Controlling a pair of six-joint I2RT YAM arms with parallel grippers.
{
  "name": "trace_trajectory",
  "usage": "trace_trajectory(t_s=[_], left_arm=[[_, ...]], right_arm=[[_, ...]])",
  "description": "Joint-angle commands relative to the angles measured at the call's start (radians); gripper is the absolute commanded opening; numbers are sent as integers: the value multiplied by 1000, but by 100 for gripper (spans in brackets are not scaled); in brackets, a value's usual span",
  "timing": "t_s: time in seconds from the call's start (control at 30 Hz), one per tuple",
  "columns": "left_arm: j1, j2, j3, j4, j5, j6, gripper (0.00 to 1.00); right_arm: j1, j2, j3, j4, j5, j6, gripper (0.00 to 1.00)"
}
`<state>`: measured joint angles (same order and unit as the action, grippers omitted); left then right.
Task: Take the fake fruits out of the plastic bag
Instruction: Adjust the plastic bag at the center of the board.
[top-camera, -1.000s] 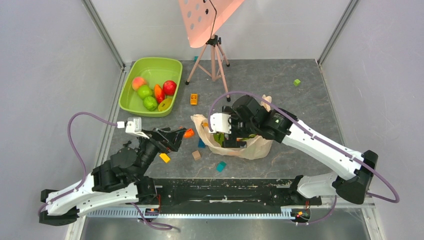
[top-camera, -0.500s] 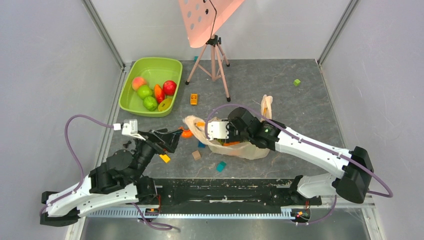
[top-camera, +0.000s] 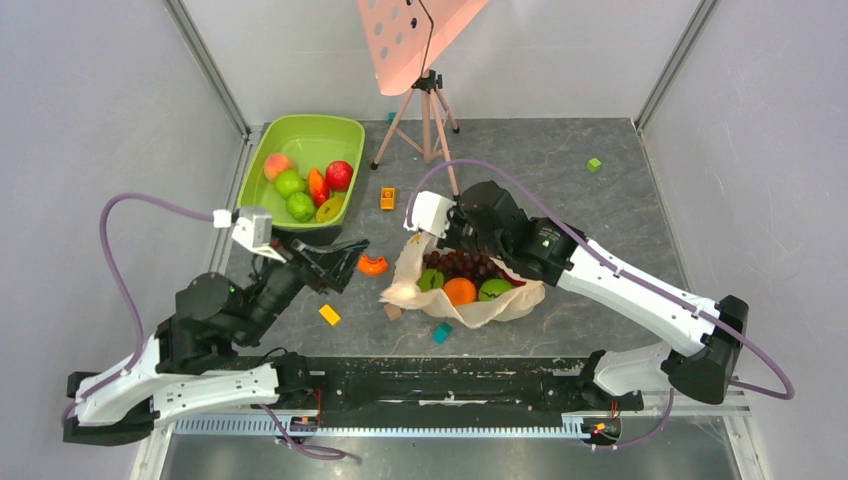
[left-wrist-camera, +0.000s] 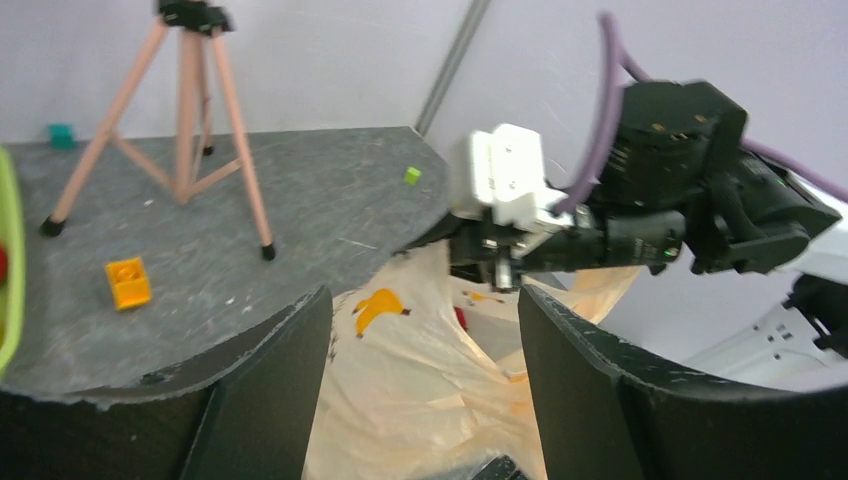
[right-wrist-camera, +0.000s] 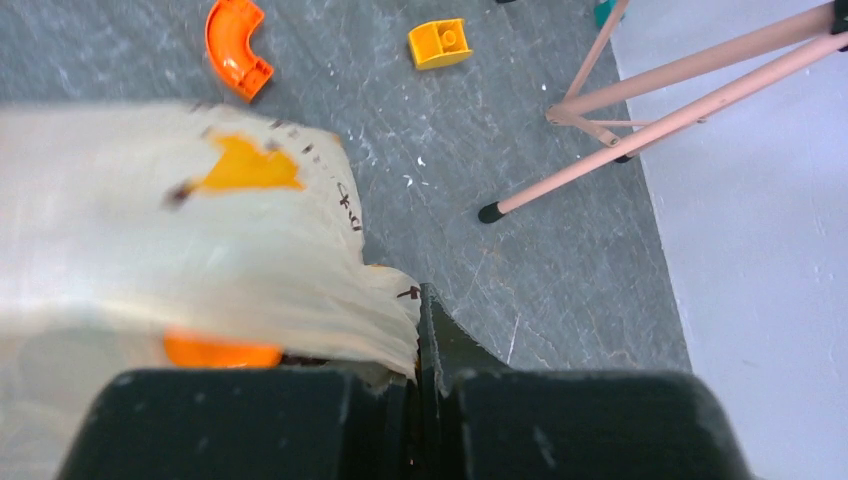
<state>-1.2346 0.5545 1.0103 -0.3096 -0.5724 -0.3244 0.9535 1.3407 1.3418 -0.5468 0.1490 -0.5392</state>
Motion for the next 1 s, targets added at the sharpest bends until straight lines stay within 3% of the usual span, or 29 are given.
trace_trajectory(t_s=[0.0, 0.2, 0.47, 0.6, 0.77, 0.97], left_arm=[[1, 88, 17, 98, 160, 95, 73], [1, 96, 31, 163, 203, 103, 72], [1, 103, 50, 161, 210, 124, 71], [1, 102, 44, 150, 218, 125, 70], [1, 140, 6, 108, 199, 117, 70], [1, 102, -182, 186, 99, 27, 68]], right_arm=[[-5, 46, 164, -21, 116, 116, 0], [-11, 175, 467, -230, 335, 199, 0], [-13, 247, 613, -340, 650, 323, 0], [-13, 282, 710, -420, 726, 387, 0], [-13, 262, 553, -433, 621, 416, 0], [-15, 159, 226, -268, 489, 463, 0]])
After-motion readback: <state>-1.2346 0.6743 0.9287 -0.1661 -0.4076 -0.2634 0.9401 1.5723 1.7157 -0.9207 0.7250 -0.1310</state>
